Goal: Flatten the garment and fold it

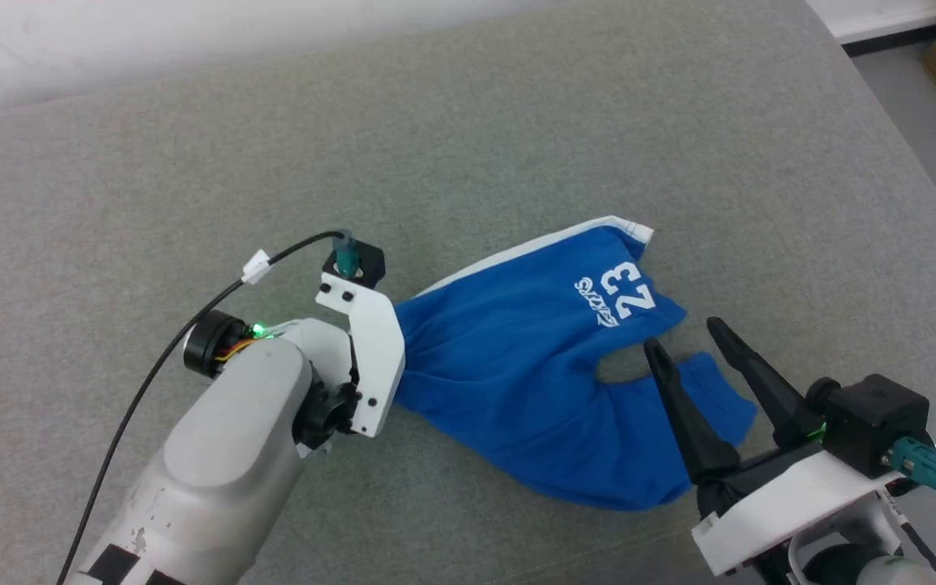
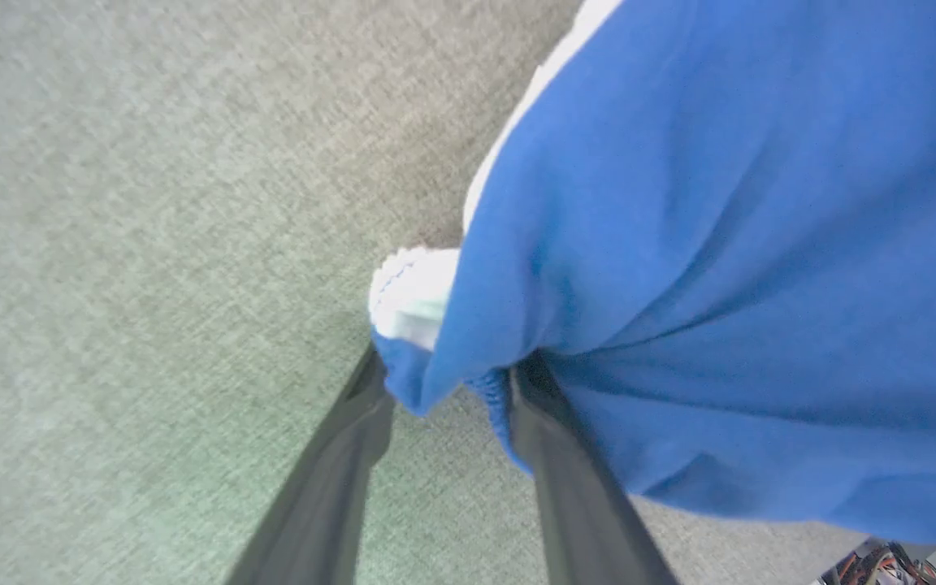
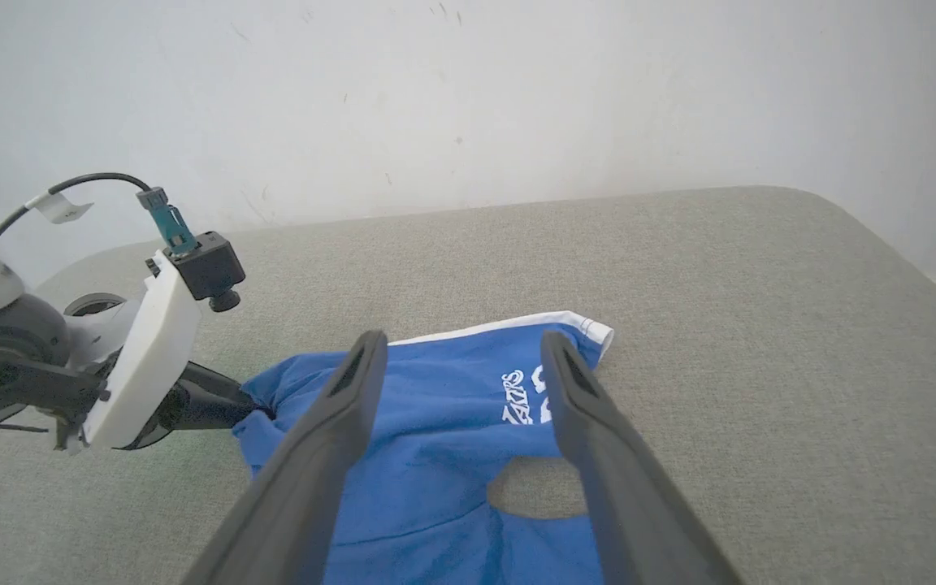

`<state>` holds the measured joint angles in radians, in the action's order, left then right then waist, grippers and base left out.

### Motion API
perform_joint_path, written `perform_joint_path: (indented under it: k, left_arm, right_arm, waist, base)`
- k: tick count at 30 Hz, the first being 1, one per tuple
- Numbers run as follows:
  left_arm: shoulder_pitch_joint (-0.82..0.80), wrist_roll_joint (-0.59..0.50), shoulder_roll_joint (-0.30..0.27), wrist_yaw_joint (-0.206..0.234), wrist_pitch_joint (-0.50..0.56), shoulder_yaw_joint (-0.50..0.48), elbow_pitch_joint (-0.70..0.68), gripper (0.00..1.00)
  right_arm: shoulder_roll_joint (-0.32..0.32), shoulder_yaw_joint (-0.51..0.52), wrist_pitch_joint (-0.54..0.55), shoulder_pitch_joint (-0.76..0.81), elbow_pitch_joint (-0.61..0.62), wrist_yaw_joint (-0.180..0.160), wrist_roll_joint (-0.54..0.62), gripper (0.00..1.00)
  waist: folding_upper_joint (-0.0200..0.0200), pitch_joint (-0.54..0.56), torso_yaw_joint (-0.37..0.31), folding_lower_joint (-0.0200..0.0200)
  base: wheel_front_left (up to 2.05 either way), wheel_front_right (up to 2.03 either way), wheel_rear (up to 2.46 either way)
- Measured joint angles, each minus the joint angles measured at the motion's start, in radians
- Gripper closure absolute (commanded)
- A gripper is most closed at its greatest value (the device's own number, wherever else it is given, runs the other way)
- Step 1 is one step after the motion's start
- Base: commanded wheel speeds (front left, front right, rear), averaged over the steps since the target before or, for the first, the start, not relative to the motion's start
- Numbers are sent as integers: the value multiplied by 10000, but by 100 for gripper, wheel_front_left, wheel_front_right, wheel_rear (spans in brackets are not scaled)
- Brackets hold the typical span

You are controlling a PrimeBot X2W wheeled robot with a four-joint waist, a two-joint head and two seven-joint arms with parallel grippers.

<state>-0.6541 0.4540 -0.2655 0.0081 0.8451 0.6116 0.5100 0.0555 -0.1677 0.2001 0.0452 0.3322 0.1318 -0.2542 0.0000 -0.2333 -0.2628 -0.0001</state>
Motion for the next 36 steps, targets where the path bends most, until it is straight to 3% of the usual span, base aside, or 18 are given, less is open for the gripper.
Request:
perform_joint_path:
  k: [3, 7, 13, 16, 21, 26, 27, 28, 29, 36]
  left_arm:
    - [-12, -17, -35, 25, -192, 4, -173, 100]
    - [135, -545, -142, 173, -1313, 190, -627, 100]
    - [181, -1016, -794, 593, -2531, -52, -2163, 100]
    - [814, -918, -1292, 1076, -2556, -456, -3045, 100]
    - [3250, -169, -1942, 2213, -2291, -1252, -3693, 100]
    - [4721, 280, -1948, 2777, -2537, -1582, -3745, 100]
    - [4797, 301, -1919, 2851, -2677, -1622, -3770, 67]
    - [4845, 303, -1868, 2938, -2817, -1676, -3808, 9]
    - [4872, 301, -1818, 3026, -2961, -1726, -3843, 0]
    - [4908, 194, -1708, 3618, -4182, -2303, -4527, 0]
  right_arm:
    - [-4, 61, -13, 1, -46, 0, 0, 0]
    - [-6, 222, -40, 6, -138, 0, -25, 0]
    - [-23, 424, 44, 16, -261, -2, -207, 0]
    - [-21, 502, 196, 47, -291, -2, -291, 0]
    - [-21, 610, 297, 119, -299, -2, -422, 0]
    - [-25, 614, 428, 118, -280, -2, -453, 0]
    - [-25, 616, 460, 118, -274, -2, -453, 0]
    - [-25, 619, 468, 118, -270, -2, -453, 0]
    - [-25, 625, 477, 118, -270, -2, -453, 0]
    - [-25, 662, 637, 173, -272, -2, -453, 0]
  waist:
    - [0, -83, -59, 1]
    - [0, -45, 69, 2]
    - [0, 248, 498, 2]
    - [0, 462, 729, 2]
    - [0, 768, 1114, 0]
    - [0, 899, 1433, 0]
    - [0, 909, 1477, 0]
    - [0, 917, 1511, 0]
    - [0, 929, 1537, 1]
    - [0, 1196, 1592, 0]
  base:
    - [0, 0, 0]
    - [0, 0, 0]
    - [0, 0, 0]
    - [0, 0, 0]
    - [0, 0, 0]
    - [0, 0, 0]
    - [0, 0, 0]
    - [0, 0, 0]
    - [0, 0, 0]
    - [0, 0, 0]
